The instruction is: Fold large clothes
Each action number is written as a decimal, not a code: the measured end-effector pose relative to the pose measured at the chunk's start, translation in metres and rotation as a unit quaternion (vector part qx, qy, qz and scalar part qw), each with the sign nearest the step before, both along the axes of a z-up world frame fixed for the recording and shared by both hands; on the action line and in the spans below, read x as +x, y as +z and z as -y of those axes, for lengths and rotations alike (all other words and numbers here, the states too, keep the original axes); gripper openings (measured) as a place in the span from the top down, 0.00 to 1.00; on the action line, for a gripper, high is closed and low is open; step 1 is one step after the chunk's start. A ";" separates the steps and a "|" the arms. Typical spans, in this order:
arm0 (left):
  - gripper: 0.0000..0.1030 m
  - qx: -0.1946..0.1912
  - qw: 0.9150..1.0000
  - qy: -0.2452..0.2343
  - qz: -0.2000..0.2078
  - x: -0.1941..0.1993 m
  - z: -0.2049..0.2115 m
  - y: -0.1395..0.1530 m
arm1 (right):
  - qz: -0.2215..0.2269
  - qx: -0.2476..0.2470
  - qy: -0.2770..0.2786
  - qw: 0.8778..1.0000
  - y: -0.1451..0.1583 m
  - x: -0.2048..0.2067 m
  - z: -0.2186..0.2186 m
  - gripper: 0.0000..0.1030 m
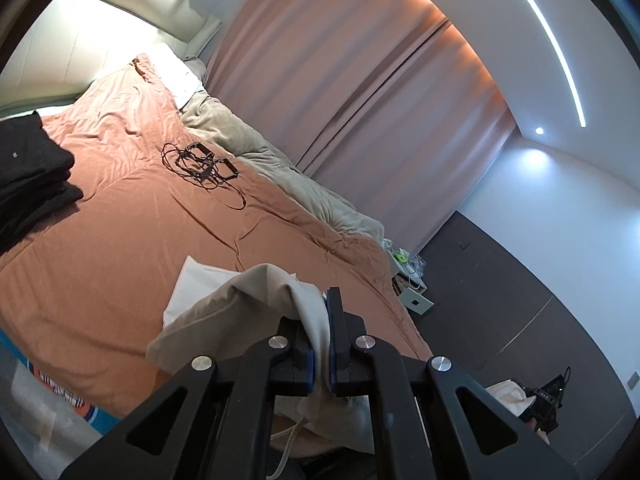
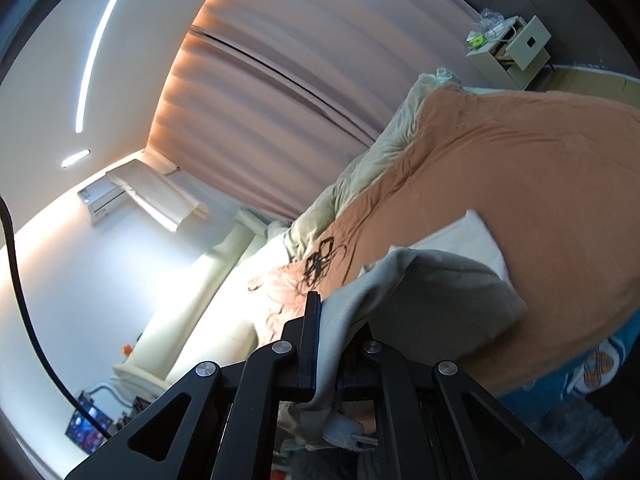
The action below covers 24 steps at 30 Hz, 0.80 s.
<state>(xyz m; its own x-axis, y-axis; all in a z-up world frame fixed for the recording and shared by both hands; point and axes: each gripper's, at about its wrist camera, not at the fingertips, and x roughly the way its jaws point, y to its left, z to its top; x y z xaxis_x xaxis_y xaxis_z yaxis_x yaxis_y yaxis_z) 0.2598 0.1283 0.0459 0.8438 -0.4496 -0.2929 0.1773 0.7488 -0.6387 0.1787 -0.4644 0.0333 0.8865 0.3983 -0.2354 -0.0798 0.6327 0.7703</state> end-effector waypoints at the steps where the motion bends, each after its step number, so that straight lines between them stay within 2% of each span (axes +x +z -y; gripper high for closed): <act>1: 0.93 0.001 1.000 0.000 -0.001 0.006 0.000 0.001 | -0.001 -0.001 -0.004 1.000 0.002 0.006 0.000 0.94; 7: 0.93 0.013 1.000 0.005 -0.022 0.062 0.001 -0.003 | -0.011 -0.013 -0.018 1.000 0.009 0.064 0.003 0.93; 13: 0.93 0.022 0.998 0.006 -0.051 0.116 0.002 -0.018 | -0.032 -0.020 -0.030 0.999 0.002 0.119 0.007 0.93; 24: 0.93 0.040 0.991 0.006 -0.124 0.201 0.009 -0.077 | -0.098 -0.023 -0.034 0.994 -0.051 0.210 0.021 0.93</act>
<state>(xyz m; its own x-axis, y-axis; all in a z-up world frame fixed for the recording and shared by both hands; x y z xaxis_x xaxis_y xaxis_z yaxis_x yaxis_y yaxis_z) 0.4607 0.1194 -0.0314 0.7459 -0.4080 -0.5265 0.0132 0.7993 -0.6008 0.3888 -0.4849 -0.0179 0.8462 0.3242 -0.4229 0.1130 0.6664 0.7370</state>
